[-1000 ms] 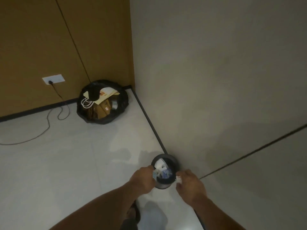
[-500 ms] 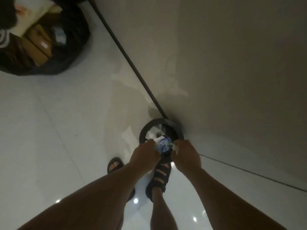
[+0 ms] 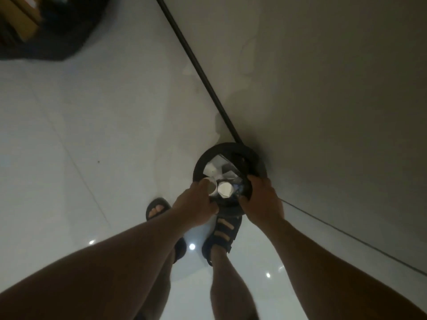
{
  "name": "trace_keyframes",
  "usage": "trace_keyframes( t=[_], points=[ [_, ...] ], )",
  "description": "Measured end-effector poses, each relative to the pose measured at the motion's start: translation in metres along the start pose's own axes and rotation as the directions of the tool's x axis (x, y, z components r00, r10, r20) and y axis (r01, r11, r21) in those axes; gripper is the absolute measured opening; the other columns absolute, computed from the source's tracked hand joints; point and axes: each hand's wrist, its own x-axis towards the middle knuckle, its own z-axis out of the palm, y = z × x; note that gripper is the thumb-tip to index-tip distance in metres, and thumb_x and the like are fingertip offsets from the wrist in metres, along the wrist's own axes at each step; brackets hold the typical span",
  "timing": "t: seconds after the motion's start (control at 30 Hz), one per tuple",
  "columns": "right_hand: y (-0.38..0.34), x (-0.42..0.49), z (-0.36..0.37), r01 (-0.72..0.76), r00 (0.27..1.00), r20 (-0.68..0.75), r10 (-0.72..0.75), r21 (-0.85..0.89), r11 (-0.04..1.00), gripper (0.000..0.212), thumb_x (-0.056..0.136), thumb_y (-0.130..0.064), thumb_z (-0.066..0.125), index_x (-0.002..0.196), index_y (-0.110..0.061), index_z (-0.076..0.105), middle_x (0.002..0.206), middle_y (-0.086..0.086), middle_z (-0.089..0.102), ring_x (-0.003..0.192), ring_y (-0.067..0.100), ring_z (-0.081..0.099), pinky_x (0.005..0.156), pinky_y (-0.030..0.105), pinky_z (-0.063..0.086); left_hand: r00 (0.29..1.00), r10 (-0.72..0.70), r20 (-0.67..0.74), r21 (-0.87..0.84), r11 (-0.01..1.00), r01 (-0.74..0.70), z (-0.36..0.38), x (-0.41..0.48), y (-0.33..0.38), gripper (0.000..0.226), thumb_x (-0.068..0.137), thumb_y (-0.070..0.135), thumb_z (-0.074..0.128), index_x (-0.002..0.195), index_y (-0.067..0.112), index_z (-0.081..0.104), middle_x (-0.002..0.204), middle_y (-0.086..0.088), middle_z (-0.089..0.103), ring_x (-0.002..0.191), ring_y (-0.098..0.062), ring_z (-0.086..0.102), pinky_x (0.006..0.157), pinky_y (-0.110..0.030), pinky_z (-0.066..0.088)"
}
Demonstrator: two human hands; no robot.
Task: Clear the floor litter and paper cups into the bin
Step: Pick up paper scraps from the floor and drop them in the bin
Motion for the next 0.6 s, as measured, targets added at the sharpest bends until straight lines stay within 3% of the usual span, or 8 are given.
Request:
trace_keyframes(
  t=[0.2,0.4,0.6],
  points=[
    [-0.032,-0.090,-0.081,0.005,1.000,-0.013,-0.004,0.065,0.998,0.059,0.089,-0.036,0.064,0.141,-0.026,0.037,0.141,0.005,0.042,0.123,0.024,0.051,0.093,0.035,0.048,0.998,0.060,-0.028,0.127,0.990,-0.056,-0.077,-0.081,0.055,0.072,0.080,0.040,0.066,0.140,0.021,0.031,0.130,-0.007,0.048,0.115,-0.026,0.050,0.082,-0.028,0.035],
    [-0.061,-0.188,-0.172,-0.043,0.992,-0.117,0.057,0.119,0.992,0.065,0.091,-0.040,0.063,0.146,-0.027,0.031,0.147,0.005,0.035,0.123,0.024,0.050,0.094,0.035,0.049,0.983,0.183,-0.032,0.185,0.967,-0.174,-0.131,-0.181,0.107,0.075,0.082,0.040,0.066,0.143,0.015,0.031,0.139,-0.011,0.044,0.124,-0.029,0.046,0.091,-0.030,0.037],
    [-0.089,-0.311,-0.210,-0.193,0.934,-0.254,0.252,0.234,0.953,0.067,0.090,-0.042,0.062,0.148,-0.029,0.030,0.150,0.005,0.032,0.128,0.028,0.047,0.098,0.041,0.049,0.928,0.364,0.082,0.280,0.885,-0.372,-0.157,-0.268,0.142,0.081,0.079,0.039,0.069,0.146,0.017,0.030,0.143,-0.012,0.040,0.128,-0.030,0.043,0.099,-0.036,0.039]
  ],
)
